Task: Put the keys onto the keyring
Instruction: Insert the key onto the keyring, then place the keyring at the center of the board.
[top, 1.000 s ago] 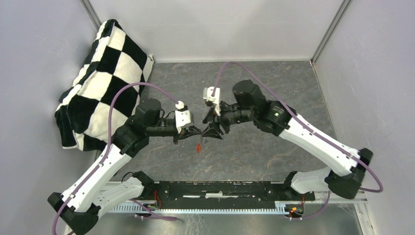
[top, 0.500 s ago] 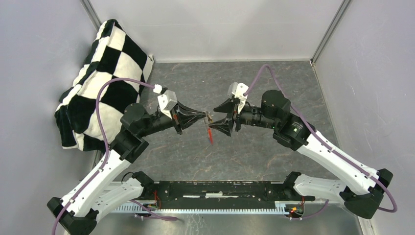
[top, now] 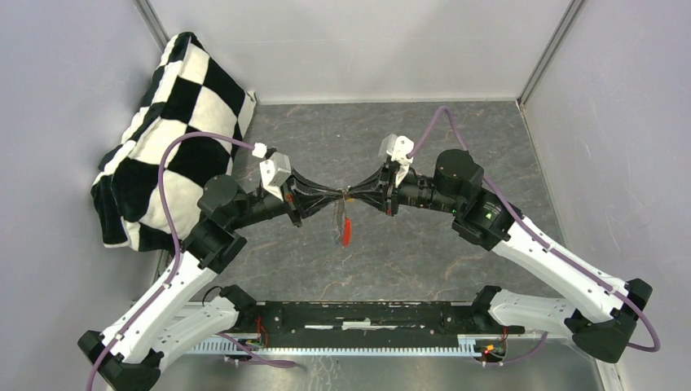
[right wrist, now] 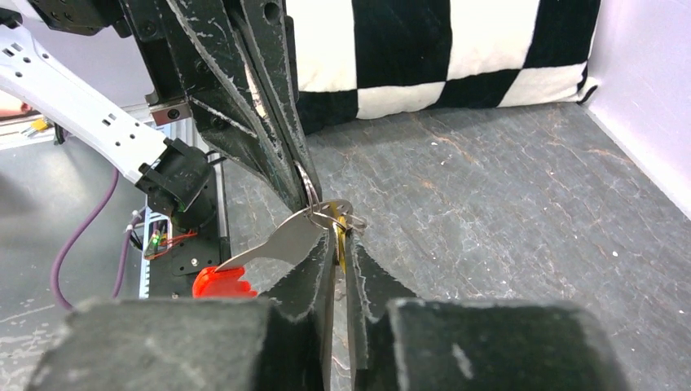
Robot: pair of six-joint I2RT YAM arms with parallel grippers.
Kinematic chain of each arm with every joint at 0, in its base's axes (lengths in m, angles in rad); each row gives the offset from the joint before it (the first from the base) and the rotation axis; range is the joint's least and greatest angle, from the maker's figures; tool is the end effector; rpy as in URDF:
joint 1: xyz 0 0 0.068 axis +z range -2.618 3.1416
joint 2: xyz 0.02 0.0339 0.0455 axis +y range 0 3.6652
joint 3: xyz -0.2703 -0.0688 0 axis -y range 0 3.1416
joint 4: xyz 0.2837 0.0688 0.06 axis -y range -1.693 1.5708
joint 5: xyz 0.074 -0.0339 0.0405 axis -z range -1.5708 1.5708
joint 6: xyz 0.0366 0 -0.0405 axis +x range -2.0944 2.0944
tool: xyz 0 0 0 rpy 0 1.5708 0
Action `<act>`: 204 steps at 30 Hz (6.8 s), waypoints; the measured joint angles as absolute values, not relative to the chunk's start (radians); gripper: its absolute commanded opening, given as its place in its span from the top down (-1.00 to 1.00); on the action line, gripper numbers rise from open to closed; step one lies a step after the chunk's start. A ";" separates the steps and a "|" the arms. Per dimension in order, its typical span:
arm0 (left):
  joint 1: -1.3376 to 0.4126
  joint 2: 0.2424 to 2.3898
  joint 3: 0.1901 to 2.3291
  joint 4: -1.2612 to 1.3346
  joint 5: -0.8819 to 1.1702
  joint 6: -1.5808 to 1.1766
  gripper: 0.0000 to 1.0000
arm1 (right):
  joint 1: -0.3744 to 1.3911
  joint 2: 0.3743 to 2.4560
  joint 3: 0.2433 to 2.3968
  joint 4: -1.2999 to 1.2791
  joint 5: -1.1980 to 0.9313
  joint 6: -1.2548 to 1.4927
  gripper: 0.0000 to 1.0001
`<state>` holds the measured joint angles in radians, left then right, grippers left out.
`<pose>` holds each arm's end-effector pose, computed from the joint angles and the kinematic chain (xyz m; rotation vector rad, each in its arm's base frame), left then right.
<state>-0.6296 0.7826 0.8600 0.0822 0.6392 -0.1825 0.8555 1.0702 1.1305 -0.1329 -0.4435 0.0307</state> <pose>0.1558 -0.1405 0.4023 0.8629 1.2775 -1.1032 0.1696 0.2191 0.4199 -1.0106 1.4184 1.0268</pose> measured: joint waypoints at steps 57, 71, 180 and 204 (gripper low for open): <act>-0.629 0.776 0.874 0.014 0.791 -0.101 0.72 | 0.834 1.137 1.243 -0.260 -0.700 0.017 0.99; -0.630 0.947 1.119 -0.609 0.822 0.568 0.18 | 0.918 1.346 1.473 -0.697 -0.587 -0.181 0.99; -0.628 0.835 0.973 -0.133 0.851 0.051 0.96 | 0.787 1.041 1.077 -0.112 -0.696 0.076 0.99; -0.628 0.852 0.908 -0.090 0.467 0.050 0.96 | 0.788 1.008 1.050 -0.169 -0.443 0.017 -0.96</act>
